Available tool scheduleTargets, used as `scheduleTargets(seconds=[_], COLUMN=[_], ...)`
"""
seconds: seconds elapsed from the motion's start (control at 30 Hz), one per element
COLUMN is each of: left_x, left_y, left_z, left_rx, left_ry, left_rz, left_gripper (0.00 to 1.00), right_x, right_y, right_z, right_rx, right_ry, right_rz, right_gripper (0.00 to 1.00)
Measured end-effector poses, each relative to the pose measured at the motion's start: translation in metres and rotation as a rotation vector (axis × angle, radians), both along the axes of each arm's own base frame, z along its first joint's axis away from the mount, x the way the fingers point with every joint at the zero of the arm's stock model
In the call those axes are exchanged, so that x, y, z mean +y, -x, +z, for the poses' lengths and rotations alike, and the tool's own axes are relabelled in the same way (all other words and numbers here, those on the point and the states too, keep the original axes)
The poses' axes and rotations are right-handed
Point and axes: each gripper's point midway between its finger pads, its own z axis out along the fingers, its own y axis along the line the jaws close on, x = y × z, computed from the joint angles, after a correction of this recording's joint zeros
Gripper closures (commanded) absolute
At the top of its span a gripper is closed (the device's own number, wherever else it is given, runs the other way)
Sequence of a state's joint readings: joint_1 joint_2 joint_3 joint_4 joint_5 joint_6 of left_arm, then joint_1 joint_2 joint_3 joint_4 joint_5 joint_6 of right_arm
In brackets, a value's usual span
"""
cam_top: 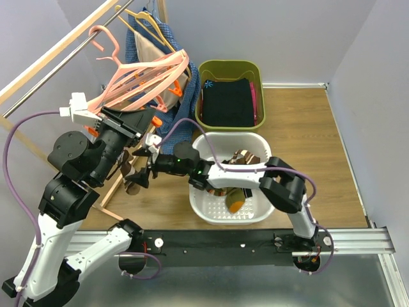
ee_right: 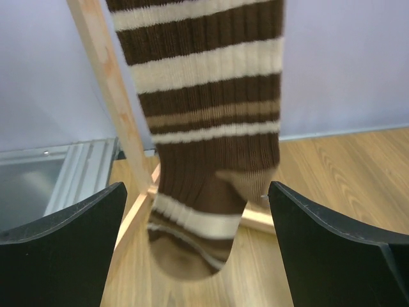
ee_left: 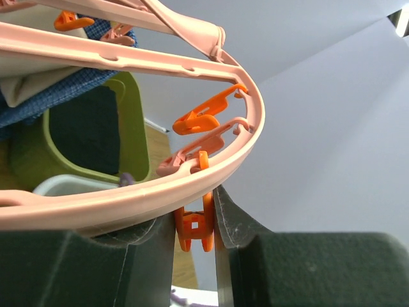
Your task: Remove the socks clipped to the hanger
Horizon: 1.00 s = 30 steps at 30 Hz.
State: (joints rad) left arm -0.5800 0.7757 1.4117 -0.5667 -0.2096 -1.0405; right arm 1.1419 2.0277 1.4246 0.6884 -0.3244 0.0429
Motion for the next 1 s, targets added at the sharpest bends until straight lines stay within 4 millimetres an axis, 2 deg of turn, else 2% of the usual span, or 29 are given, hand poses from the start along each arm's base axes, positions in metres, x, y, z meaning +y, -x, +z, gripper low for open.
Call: scheduleTargets(seconds=[0.17, 0.27, 0.33, 0.43, 0.53, 0.57, 0.63, 0.67, 0.73, 0.8, 0.87, 0.9, 0.97, 1.0], left_x=[-0.008, -0.011, -0.012, -0.012, -0.012, -0.012, -0.011, -0.009, -0.007, -0.004, -0.002, 0.0, 0.004, 0.007], left_y=[-0.003, -0.007, -0.008, -0.008, -0.008, -0.009, -0.009, -0.009, -0.009, -0.01, -0.01, -0.01, -0.011, -0.011], left_z=[0.004, 0.002, 0.001, 0.0, 0.0, 0.0, -0.001, -0.002, -0.004, -0.006, -0.009, -0.009, -0.011, -0.012], left_rx=[0.003, 0.014, 0.019, 0.022, 0.022, 0.023, 0.023, 0.024, 0.026, 0.028, 0.031, 0.029, 0.026, 0.024], left_ry=[0.037, 0.04, 0.041, 0.043, 0.043, 0.042, 0.039, 0.031, 0.02, 0.003, -0.01, -0.019, -0.037, -0.053], left_rz=[-0.025, -0.03, -0.029, -0.03, -0.029, -0.026, -0.021, -0.013, -0.002, 0.01, 0.022, 0.029, 0.05, 0.064], left_gripper=[1.0, 1.0, 1.0, 1.0, 1.0, 1.0, 1.0, 1.0, 1.0, 1.0, 0.97, 0.95, 0.87, 0.83], right_x=[0.028, 0.047, 0.056, 0.064, 0.063, 0.062, 0.059, 0.056, 0.049, 0.042, 0.034, 0.03, 0.021, 0.019], right_y=[0.002, -0.008, -0.02, -0.035, -0.047, -0.047, -0.048, -0.046, -0.041, -0.035, -0.031, -0.027, -0.018, -0.01], right_z=[-0.012, -0.023, -0.03, -0.04, -0.053, -0.057, -0.058, -0.06, -0.064, -0.065, -0.062, -0.057, -0.045, -0.033], right_rx=[-0.032, -0.028, -0.021, -0.003, 0.019, 0.026, 0.031, 0.034, 0.043, 0.042, 0.044, 0.044, 0.048, 0.05], right_ry=[-0.018, -0.027, -0.031, -0.035, -0.024, -0.014, -0.01, -0.002, 0.019, 0.038, 0.058, 0.067, 0.087, 0.091], right_rz=[-0.015, -0.083, -0.164, -0.265, -0.376, -0.403, -0.447, -0.46, -0.476, -0.48, -0.478, -0.469, -0.439, -0.401], right_gripper=[0.0, 0.0, 0.02, 0.09, 0.25, 0.36, 0.5, 0.63, 0.72, 0.79, 0.81, 0.85, 0.86, 0.86])
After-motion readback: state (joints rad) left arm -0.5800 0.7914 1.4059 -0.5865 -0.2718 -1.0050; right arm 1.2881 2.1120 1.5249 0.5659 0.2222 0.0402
